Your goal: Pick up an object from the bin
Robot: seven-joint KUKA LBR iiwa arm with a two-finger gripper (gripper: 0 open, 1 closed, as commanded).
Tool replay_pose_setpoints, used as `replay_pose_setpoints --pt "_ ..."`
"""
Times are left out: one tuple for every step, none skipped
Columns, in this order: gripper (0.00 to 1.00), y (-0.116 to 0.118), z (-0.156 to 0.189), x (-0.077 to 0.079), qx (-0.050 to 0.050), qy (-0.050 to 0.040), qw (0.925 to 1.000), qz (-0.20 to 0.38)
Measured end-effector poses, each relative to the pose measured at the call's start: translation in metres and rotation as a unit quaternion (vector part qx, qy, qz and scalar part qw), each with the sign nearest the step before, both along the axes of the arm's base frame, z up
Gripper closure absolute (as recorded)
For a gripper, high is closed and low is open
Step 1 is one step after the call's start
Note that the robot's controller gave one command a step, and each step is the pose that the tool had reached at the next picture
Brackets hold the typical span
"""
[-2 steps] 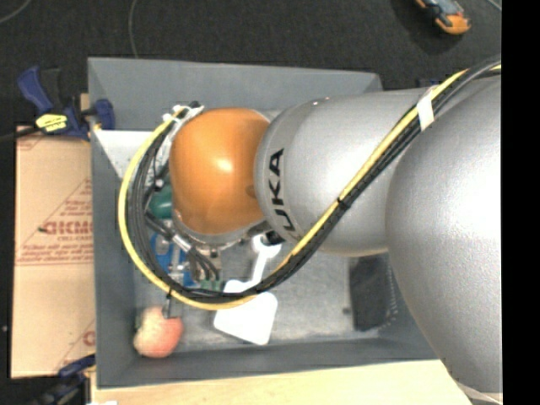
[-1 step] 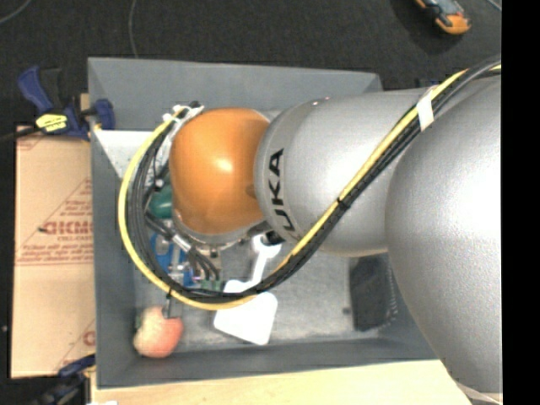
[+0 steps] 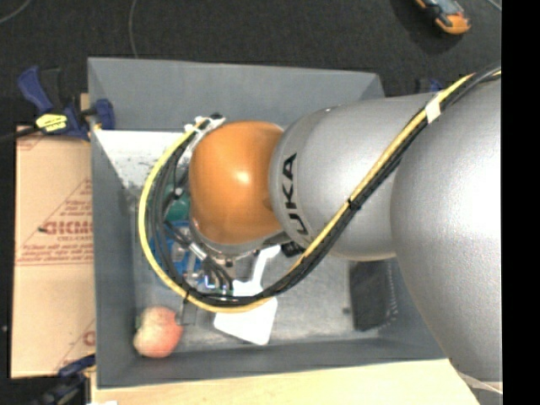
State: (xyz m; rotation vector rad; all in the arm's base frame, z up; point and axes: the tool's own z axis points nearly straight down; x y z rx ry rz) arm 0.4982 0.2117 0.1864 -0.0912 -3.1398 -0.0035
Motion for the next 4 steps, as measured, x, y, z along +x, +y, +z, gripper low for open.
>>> replay_pose_setpoints --pt "0.00 0.002 -0.013 -0.003 -0.001 0.0006 0.9999 0.011" --pt "0.00 -0.002 0.006 0.009 0.001 -0.0020 1.0000 -0.007" --pt "0.00 0.002 -0.036 0.008 0.001 -0.0015 0.9998 -0.021" --pt "0.00 -0.003 -0.006 0.004 0.004 -0.0056 0.9998 -0.020"
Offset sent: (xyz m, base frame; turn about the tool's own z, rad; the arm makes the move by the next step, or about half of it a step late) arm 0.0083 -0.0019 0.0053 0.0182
